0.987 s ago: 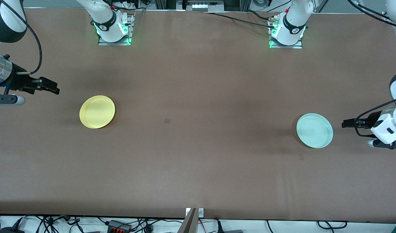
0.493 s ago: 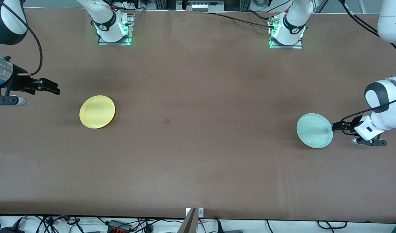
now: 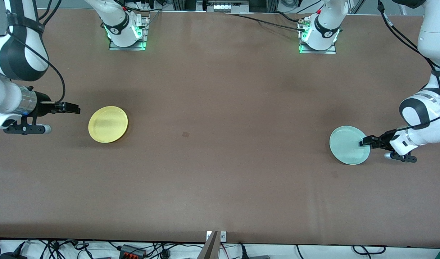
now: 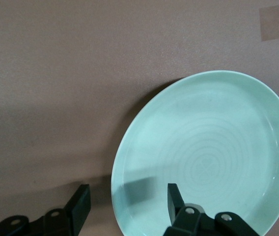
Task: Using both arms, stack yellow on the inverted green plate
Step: 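Grasp the green rim with the left gripper while the right gripper grasps the yellow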
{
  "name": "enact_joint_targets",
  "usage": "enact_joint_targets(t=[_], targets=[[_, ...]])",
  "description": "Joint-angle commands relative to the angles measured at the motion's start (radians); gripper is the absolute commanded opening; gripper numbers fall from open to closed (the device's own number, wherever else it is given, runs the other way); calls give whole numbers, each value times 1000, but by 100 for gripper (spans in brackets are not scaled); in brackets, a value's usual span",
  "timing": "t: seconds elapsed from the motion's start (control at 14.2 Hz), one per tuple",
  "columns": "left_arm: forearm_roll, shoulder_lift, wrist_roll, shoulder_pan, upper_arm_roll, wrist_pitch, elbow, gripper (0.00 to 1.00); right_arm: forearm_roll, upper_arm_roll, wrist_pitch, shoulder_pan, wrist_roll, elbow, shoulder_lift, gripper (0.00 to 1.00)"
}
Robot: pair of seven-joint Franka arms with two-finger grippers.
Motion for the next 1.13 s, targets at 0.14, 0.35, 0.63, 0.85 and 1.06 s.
enact_joint_targets(t=[0.14, 0.35, 0.63, 0.85, 1.06], targets=[[-28, 17, 44, 20, -17, 28, 16, 37, 2, -1, 19, -23, -1, 13, 65, 100], [-28, 25, 45, 21, -17, 30, 16, 14, 2, -3, 28, -33, -2, 5, 98, 100], [-28, 25, 84, 20, -17, 30, 35, 1, 2, -1, 54, -64, -5, 2, 160, 100], [-28, 19, 85, 15, -17, 28, 53, 1, 12, -1, 59, -79, -5, -8, 214, 100], [-13, -36, 81, 6, -26, 25, 56, 1, 19, -1, 92, -112, -5, -19, 263, 100]])
